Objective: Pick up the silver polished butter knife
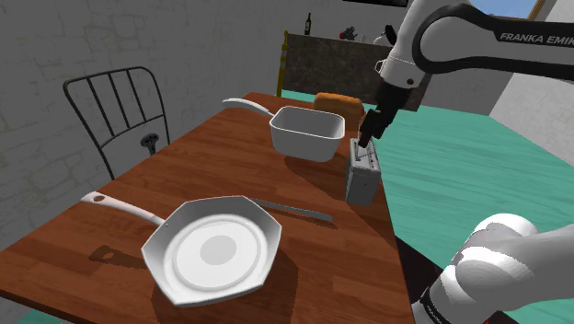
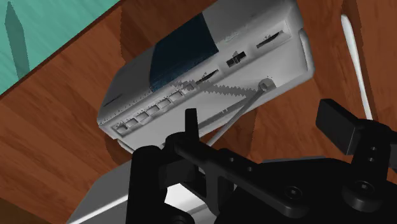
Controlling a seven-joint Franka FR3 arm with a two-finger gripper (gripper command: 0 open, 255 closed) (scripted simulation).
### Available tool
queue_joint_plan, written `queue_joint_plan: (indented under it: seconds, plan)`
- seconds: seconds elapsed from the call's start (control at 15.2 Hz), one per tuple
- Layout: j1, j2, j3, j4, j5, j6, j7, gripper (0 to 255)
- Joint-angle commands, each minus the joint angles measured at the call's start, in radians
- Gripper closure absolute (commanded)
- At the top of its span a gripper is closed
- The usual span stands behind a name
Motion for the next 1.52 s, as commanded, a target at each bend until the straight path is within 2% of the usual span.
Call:
queue_joint_plan:
  seconds: [0.0, 0.66, 1.19, 1.45]
  plan:
    - [0.0, 0.0, 0.0, 0.0, 0.0, 0.0, 0.0, 0]
    - [0.132, 0.226, 0.138, 0.036, 0.047, 0.107, -0.035, 0]
    - [0.223, 0.416, 0.252, 0.091, 0.057, 0.175, -0.056, 0]
    - [0.237, 0.453, 0.272, 0.08, 0.056, 0.212, -0.058, 0]
